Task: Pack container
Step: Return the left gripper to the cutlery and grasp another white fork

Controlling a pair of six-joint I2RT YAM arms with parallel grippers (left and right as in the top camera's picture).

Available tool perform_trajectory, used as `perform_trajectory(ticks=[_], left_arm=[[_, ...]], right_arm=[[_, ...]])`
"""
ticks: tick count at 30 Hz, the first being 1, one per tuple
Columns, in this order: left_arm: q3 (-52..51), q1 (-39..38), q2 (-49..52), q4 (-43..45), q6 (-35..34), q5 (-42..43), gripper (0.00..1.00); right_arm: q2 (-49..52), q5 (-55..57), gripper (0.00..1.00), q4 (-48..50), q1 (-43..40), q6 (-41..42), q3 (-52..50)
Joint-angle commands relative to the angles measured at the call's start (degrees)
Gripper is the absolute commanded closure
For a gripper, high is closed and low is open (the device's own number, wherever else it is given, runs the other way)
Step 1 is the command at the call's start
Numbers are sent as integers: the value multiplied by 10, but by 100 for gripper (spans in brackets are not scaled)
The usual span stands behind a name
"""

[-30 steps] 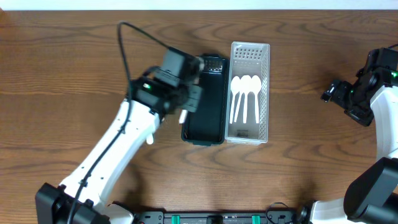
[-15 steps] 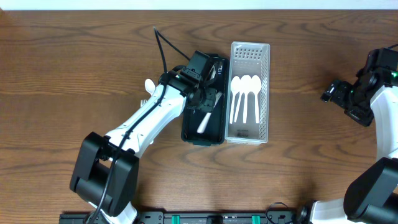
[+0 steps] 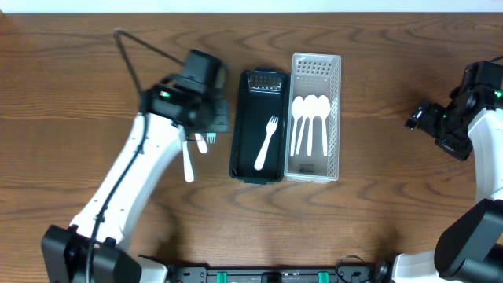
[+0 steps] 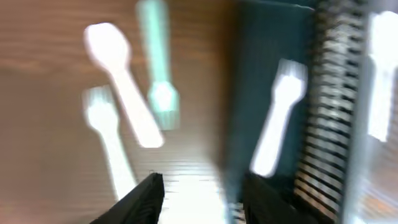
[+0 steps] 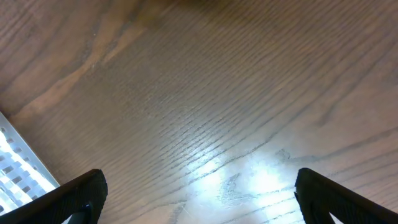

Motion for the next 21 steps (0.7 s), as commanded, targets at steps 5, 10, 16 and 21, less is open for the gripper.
perform_trajectory(ticks=[5,10,16,21], left_arm=[[-48,112,115,-6,-3,-25,57],[-48,142,179,9,12,-22,57],[-48,144,218,38,80,-14,57],[-48,144,233,52,79,-13,56]], right_arm=[[2,-2,1,-2,-2,-2,0],[2,-2,1,-4,-2,-2,0],[2,-2,1,-3,-2,-2,0],[2,-2,1,-3,-2,-2,0]])
